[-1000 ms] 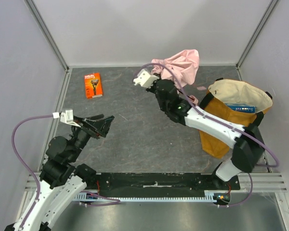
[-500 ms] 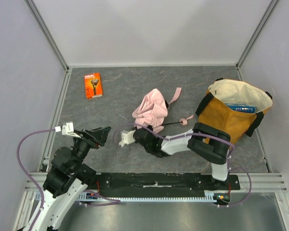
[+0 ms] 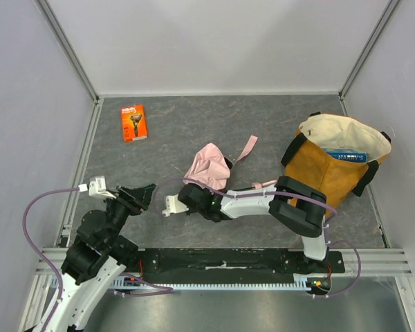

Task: Put away the umbrella

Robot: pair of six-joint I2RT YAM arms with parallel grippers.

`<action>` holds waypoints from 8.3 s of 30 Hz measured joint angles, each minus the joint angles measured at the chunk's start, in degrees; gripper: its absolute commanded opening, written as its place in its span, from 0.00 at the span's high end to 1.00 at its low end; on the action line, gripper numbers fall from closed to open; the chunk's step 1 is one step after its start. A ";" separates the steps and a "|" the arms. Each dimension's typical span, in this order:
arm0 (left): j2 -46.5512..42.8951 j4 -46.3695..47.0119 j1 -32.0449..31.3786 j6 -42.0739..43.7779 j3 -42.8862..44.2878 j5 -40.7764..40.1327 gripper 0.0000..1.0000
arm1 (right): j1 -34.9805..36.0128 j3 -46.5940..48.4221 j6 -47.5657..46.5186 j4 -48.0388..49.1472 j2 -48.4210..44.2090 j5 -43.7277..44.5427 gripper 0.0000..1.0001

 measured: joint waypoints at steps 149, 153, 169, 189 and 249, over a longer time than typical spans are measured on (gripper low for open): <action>60.54 44.81 2.89 -40.11 -15.78 2.45 0.08 | -21.00 17.88 29.90 -6.01 15.69 -73.94 1.00; 56.87 37.94 2.45 -41.72 -15.28 2.62 0.07 | -21.14 17.38 31.04 -5.07 15.50 -73.48 1.00; 66.23 39.54 -0.13 -46.64 -11.34 2.93 0.22 | -22.14 15.89 33.81 -3.41 14.49 -72.81 1.00; 69.61 48.70 -1.01 -47.91 -13.86 0.46 0.98 | -21.55 14.99 35.28 -4.28 12.66 -67.93 0.59; 77.68 21.42 0.17 -44.37 3.45 8.96 0.98 | -4.72 -8.55 26.86 14.34 -4.72 -11.76 1.00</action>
